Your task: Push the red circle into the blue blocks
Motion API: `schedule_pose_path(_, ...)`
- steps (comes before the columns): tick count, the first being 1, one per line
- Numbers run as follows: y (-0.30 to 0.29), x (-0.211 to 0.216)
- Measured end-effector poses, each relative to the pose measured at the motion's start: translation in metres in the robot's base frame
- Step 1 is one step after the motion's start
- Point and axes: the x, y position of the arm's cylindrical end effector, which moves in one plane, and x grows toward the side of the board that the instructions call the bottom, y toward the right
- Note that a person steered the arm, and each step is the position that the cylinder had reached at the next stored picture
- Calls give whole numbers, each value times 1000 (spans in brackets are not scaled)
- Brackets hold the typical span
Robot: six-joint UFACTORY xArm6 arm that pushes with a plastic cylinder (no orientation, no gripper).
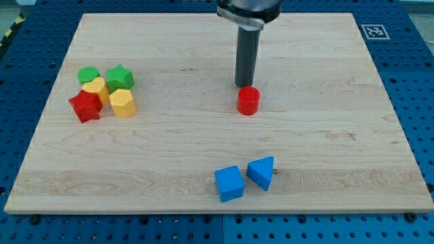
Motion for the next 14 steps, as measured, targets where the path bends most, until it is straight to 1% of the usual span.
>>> schedule_pose_path(1,0,7)
schedule_pose_path(2,0,56)
schedule_pose_path(3,0,70)
schedule_pose_path(4,7,48)
schedule_pose_path(5,29,59)
schedule_pose_path(6,21,95)
schedule_pose_path(7,17,102)
schedule_pose_path(8,14,94)
schedule_pose_path(9,5,98)
schedule_pose_path(10,5,129)
schedule_pose_path(11,5,138)
schedule_pose_path(12,-2,126)
schedule_pose_path(13,-11,124)
schedule_pose_path(14,-11,130)
